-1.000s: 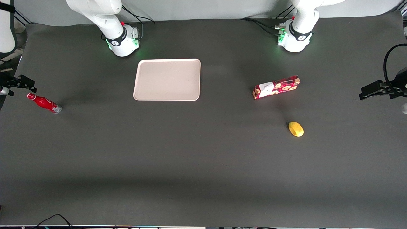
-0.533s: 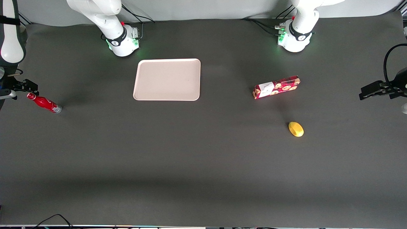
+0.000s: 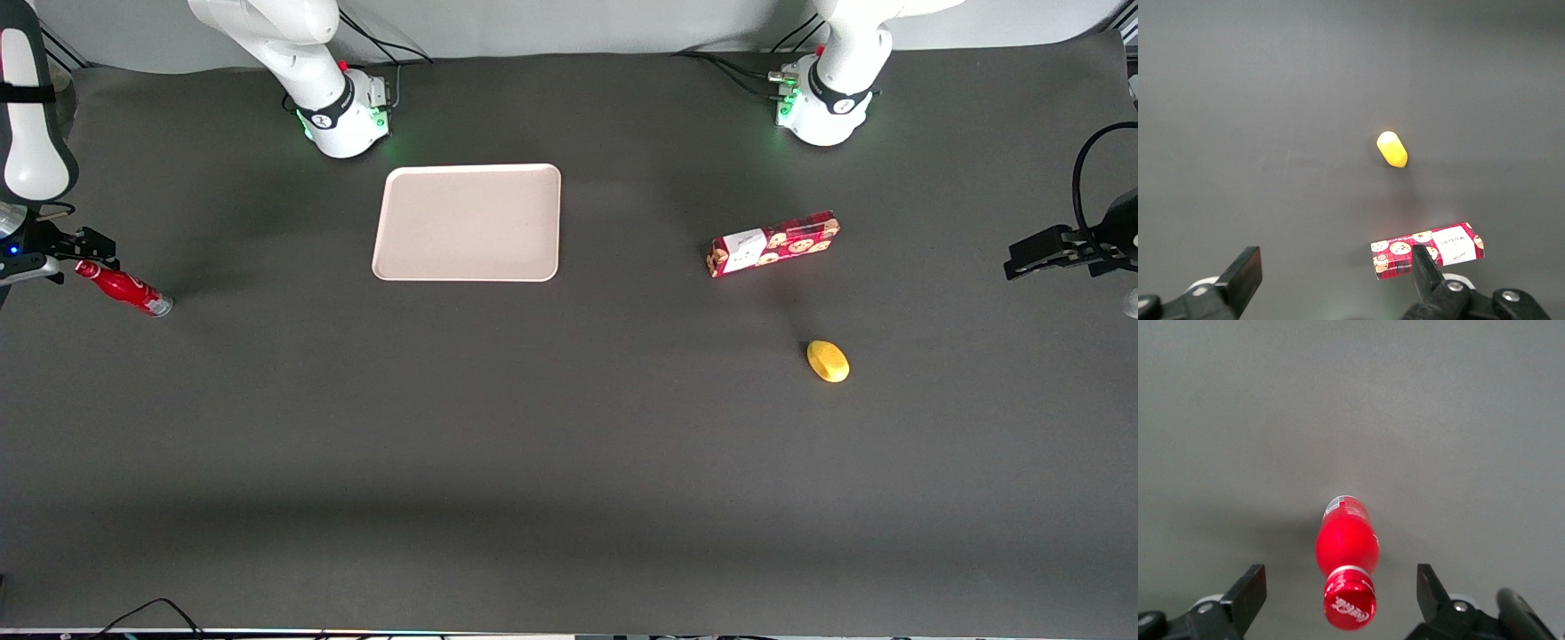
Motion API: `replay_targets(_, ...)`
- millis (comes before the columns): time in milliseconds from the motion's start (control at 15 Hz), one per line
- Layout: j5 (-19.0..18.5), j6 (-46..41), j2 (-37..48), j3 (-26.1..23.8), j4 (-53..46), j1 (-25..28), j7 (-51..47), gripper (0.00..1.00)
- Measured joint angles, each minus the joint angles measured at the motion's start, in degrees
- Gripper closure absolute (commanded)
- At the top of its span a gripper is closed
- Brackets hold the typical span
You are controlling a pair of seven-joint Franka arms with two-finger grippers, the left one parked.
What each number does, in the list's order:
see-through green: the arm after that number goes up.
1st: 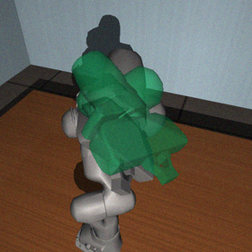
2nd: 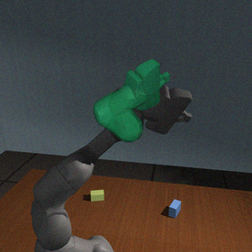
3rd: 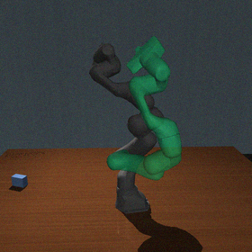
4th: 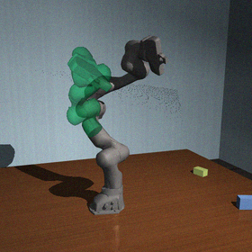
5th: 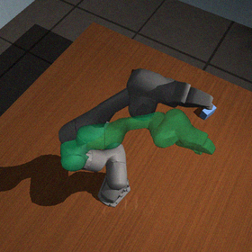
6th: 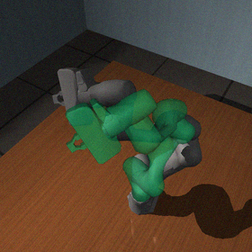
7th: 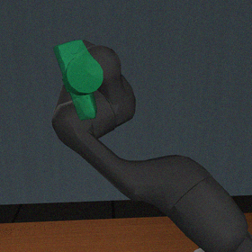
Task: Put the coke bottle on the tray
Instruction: 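Close the right gripper around the bottle's neck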
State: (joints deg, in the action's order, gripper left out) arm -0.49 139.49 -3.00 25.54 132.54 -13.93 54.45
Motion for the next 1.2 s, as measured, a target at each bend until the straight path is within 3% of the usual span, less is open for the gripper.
replay_targets(333,0.54,1.24,-1.93,0.14,0.01,-0.97,2.04,0.01)
replay_targets(600,0.56,2.17,-3.2,0.21,0.0,-1.33,2.58,0.29)
replay_targets(733,0.65,2.17,-3.3,0.21,0.0,-1.33,2.58,0.36)
replay_targets(1200,1.19,1.94,-3.29,-0.15,-0.05,-1.31,2.31,0.37)
